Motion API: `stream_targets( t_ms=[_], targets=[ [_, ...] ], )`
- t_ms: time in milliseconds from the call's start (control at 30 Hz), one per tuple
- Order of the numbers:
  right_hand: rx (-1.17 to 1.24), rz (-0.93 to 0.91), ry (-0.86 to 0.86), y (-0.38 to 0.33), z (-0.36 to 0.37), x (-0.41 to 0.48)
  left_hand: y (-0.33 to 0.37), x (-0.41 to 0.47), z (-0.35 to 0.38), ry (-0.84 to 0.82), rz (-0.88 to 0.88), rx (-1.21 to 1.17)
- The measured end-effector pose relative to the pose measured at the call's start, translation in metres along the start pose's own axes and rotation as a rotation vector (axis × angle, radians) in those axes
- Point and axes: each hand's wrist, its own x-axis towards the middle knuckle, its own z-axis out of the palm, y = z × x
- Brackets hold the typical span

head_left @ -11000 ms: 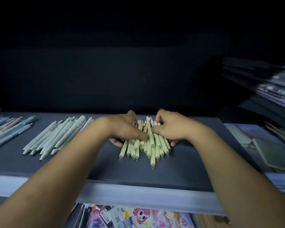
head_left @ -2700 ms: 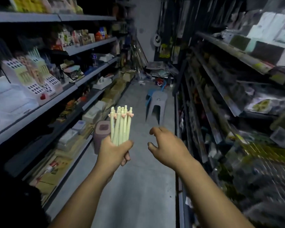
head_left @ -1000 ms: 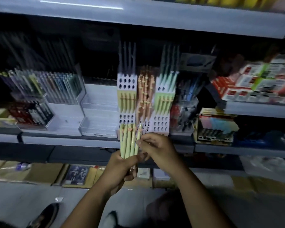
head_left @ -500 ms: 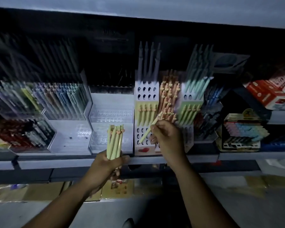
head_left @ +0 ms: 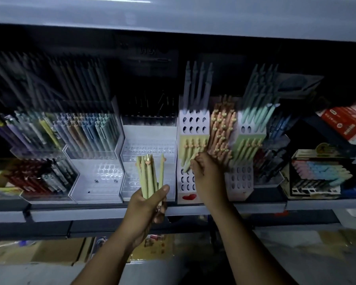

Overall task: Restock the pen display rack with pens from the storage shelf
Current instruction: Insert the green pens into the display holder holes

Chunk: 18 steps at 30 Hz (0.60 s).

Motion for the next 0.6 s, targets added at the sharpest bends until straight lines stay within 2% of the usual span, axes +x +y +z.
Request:
stream_targets(
  t_ms=[267, 467, 600],
  targets=[
    [-0.125, -0.101, -0.102, 0.0, 0.001, 0.017, 0.003, 0.002, 0.005, 0.042, 0.028, -0.074],
    [-0.357, -0.168, -0.242, -0.014, 0.002, 0.025, 0.006, 0.001, 0.01, 0.049, 0.06, -0.077],
    [-0.339, -0.14, -0.263, -0.016, 0.0, 0.027, 0.008, 0.001, 0.014, 0.033, 0.08, -0.073]
  ],
)
